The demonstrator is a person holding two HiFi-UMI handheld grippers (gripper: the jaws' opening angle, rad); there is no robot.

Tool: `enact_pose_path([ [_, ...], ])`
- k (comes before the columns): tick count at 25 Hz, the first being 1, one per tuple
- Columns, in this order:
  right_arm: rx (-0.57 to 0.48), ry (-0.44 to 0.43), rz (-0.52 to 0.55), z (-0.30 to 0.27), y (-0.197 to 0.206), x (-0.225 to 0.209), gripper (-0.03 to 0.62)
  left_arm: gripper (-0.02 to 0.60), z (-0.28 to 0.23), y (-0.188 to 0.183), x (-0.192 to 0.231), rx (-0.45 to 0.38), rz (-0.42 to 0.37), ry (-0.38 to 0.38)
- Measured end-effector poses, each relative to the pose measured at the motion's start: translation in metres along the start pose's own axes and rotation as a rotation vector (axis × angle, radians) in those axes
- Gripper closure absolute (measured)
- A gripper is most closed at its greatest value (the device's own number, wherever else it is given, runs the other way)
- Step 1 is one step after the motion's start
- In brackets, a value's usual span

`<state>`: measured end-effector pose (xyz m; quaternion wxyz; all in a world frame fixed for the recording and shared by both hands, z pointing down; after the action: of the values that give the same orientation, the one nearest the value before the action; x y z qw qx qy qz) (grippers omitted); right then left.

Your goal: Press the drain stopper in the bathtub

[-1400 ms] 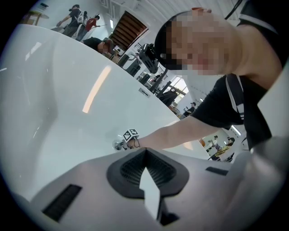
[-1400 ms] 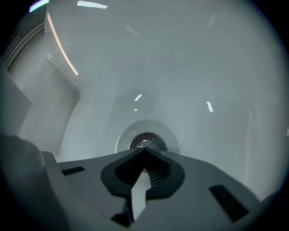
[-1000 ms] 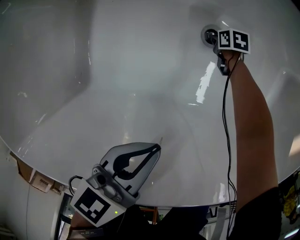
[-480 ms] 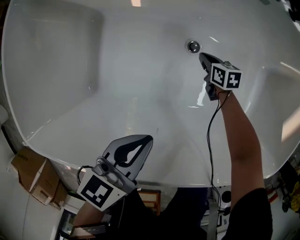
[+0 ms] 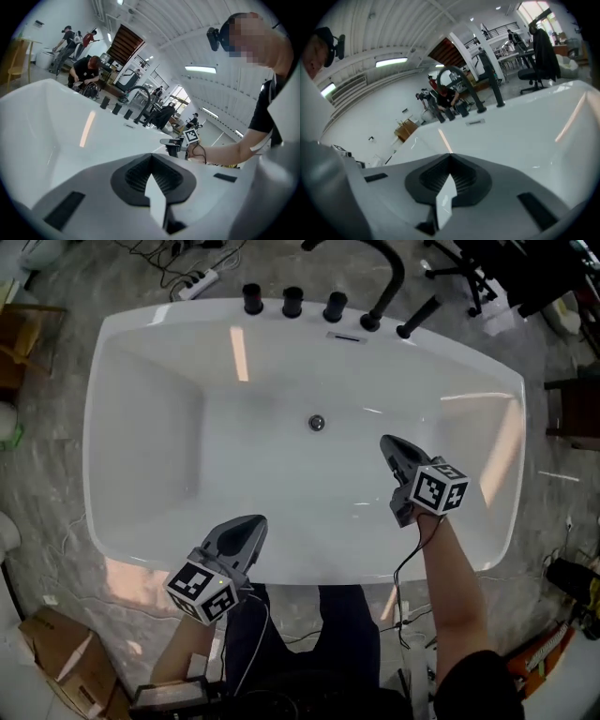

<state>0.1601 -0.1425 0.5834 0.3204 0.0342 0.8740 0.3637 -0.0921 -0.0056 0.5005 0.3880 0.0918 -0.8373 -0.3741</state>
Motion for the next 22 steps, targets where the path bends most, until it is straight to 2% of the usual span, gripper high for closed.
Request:
enact_pose_path([
  [6,-0.103,-0.062,0.053,0.078,-0.063,0.099,0.579,0.571,0.019,-0.080,-0.057,-0.031,-0.106,0.069],
  [11,-0.212,-0.110,0.082,0.129,-0.085,0.175,0.579,0.571,0.028,-0.129,-0.100,-0.046,-0.201,0.130],
  [15,-0.308,-0.130,0.064,0.173,-0.087,0.220,0.579,0.571,0.045,-0.146,-0.136,-0.050,-0.225,0.179],
  [18,-0.376,-0.151,0.055,0.196,-0.090,0.245,0.579,0.571,0.060,-0.154,-0.150,-0.035,-0.275,0.199],
  [22,-0.417,-0.168,0.081,0.225,-0.088,0.268,0.579,0.571,0.072,-0.156,-0.169,-0.028,-0.318,0.215],
])
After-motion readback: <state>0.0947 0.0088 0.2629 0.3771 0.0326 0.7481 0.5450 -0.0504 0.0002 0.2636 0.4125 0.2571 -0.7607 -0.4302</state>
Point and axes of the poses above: the fingertips, and each gripper's own axes: z backward along the fingers, x to its left, y out of its underside, the point moved 1 cm from there along z, backward along the fingers, and after that the axes turned 2 degrees about -x, right-handed, at the moved point
